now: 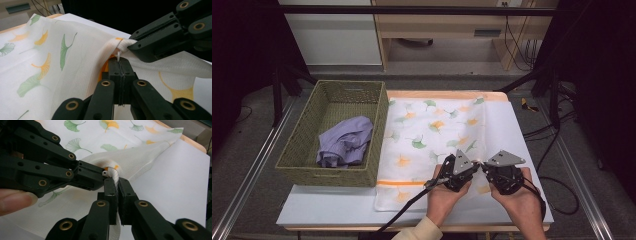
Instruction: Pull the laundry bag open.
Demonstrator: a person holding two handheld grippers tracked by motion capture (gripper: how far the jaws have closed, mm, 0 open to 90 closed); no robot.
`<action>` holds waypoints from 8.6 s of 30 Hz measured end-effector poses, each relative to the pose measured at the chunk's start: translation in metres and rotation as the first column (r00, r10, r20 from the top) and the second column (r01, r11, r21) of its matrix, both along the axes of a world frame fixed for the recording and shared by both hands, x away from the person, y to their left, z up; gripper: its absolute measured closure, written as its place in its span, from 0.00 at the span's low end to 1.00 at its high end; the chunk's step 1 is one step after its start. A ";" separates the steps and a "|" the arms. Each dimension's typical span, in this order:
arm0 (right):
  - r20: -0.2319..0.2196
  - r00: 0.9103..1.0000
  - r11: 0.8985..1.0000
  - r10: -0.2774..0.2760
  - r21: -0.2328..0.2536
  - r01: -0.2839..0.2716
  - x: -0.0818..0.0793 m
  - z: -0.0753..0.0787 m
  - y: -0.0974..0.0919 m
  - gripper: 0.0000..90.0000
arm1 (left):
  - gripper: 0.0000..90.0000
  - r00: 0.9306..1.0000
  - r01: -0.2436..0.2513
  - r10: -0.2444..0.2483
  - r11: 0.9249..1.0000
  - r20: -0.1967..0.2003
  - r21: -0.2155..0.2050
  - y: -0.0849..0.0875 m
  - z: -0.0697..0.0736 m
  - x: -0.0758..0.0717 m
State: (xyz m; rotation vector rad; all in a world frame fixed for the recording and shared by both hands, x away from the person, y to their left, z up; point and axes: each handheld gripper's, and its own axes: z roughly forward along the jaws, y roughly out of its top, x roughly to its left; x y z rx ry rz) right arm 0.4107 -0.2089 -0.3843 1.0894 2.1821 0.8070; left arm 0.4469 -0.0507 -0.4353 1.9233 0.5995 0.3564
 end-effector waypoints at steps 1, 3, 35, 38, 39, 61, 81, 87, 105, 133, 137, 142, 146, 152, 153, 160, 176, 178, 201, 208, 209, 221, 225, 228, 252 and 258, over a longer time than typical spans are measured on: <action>-0.002 1.000 1.000 -0.002 0.002 0.002 0.000 0.000 0.000 0.96 | 1.00 1.000 -0.001 0.001 1.000 -0.002 0.003 0.000 0.000 0.000; -0.001 1.000 1.000 -0.001 0.000 0.001 0.000 0.000 0.000 0.96 | 1.00 1.000 -0.004 0.004 1.000 -0.001 0.006 0.001 0.000 0.000; 0.011 1.000 1.000 -0.019 -0.021 0.019 0.002 -0.001 -0.002 0.97 | 1.00 1.000 -0.027 0.028 0.997 -0.010 0.077 0.002 -0.005 -0.003; 0.009 1.000 1.000 -0.023 -0.018 0.024 0.003 -0.001 -0.004 0.97 | 1.00 0.999 -0.027 0.028 0.996 -0.022 0.080 0.004 -0.007 -0.003; 0.010 1.000 1.000 -0.022 -0.019 0.022 0.003 -0.002 -0.005 0.97 | 1.00 0.999 -0.028 0.030 0.996 -0.028 0.086 0.006 -0.008 -0.004; 0.008 0.999 0.999 -0.033 -0.014 0.033 0.002 -0.003 -0.008 0.97 | 1.00 0.998 -0.027 0.032 0.993 -0.046 0.117 0.015 -0.019 -0.005; 0.006 0.998 0.998 -0.056 0.004 0.056 0.002 -0.009 -0.016 0.97 | 1.00 0.997 -0.034 0.043 0.991 -0.066 0.128 0.026 -0.028 -0.006; -0.001 0.998 0.998 -0.063 0.016 0.063 0.002 -0.012 -0.020 0.97 | 1.00 0.997 -0.027 0.036 0.991 -0.070 0.128 0.025 -0.029 -0.006; 0.010 0.996 0.991 -0.093 0.097 0.091 -0.003 -0.033 -0.037 0.97 | 1.00 0.995 -0.042 0.058 0.982 -0.081 0.186 0.039 -0.031 -0.011; -0.006 0.993 0.984 -0.119 0.137 0.118 -0.005 -0.049 -0.050 0.97 | 1.00 0.986 -0.108 0.130 0.974 -0.101 0.201 0.079 -0.040 -0.022; -0.010 0.993 0.983 -0.121 0.134 0.121 -0.005 -0.051 -0.051 0.97 | 1.00 0.985 -0.117 0.140 0.972 -0.105 0.203 0.083 -0.042 -0.021; -0.012 0.993 0.984 -0.122 0.132 0.122 -0.005 -0.052 -0.051 0.97 | 1.00 0.984 -0.123 0.147 0.970 -0.104 0.210 0.088 -0.044 -0.022; -0.016 0.992 0.983 -0.122 0.135 0.123 -0.005 -0.052 -0.051 0.97 | 1.00 0.982 -0.131 0.157 0.967 -0.106 0.217 0.093 -0.045 -0.022; -0.018 0.992 0.983 -0.122 0.137 0.123 -0.005 -0.052 -0.052 0.97 | 1.00 0.980 -0.137 0.165 0.965 -0.108 0.225 0.099 -0.045 -0.023; -0.016 0.992 0.983 -0.124 0.132 0.125 -0.005 -0.052 -0.052 0.97 | 1.00 0.980 -0.138 0.166 0.963 -0.107 0.231 0.101 -0.045 -0.023; -0.018 0.992 0.984 -0.124 0.129 0.126 -0.005 -0.053 -0.052 0.97 | 1.00 0.977 -0.157 0.186 0.960 -0.109 0.232 0.112 -0.045 -0.025; -0.025 0.992 0.983 -0.124 0.130 0.127 -0.005 -0.054 -0.053 0.97 | 1.00 0.967 -0.200 0.230 0.951 -0.109 0.238 0.131 -0.047 -0.028; -0.029 0.991 0.983 -0.127 0.131 0.130 -0.005 -0.054 -0.053 0.97 | 1.00 0.966 -0.206 0.235 0.951 -0.107 0.233 0.134 -0.047 -0.029; -0.039 0.990 0.982 -0.135 0.128 0.139 -0.006 -0.056 -0.054 0.97 | 1.00 0.950 -0.265 0.295 0.934 -0.101 0.239 0.164 -0.048 -0.038; -0.038 0.990 0.982 -0.136 0.129 0.140 -0.006 -0.057 -0.055 0.97 | 1.00 0.941 -0.291 0.321 0.929 -0.106 0.230 0.174 -0.049 -0.040; -0.039 0.990 0.982 -0.136 0.128 0.140 -0.006 -0.057 -0.055 0.97 | 1.00 0.940 -0.293 0.323 0.928 -0.106 0.231 0.175 -0.049 -0.040; -0.037 0.989 0.981 -0.140 0.133 0.144 -0.006 -0.056 -0.057 0.97 | 1.00 0.930 -0.320 0.351 0.918 -0.107 0.233 0.184 -0.051 -0.042; -0.036 0.989 0.980 -0.143 0.132 0.147 -0.006 -0.057 -0.058 0.97 | 1.00 0.925 -0.336 0.367 0.911 -0.101 0.241 0.189 -0.051 -0.043; -0.038 0.989 0.980 -0.144 0.134 0.147 -0.006 -0.057 -0.057 0.97 | 1.00 0.921 -0.345 0.376 0.908 -0.100 0.240 0.192 -0.051 -0.044; -0.045 0.988 0.978 -0.151 0.136 0.155 -0.007 -0.059 -0.059 0.97 | 1.00 0.904 -0.386 0.415 0.895 -0.100 0.225 0.209 -0.052 -0.045; -0.054 0.987 0.977 -0.154 0.141 0.161 -0.008 -0.061 -0.058 0.97 | 1.00 0.898 -0.399 0.428 0.890 -0.101 0.221 0.214 -0.052 -0.047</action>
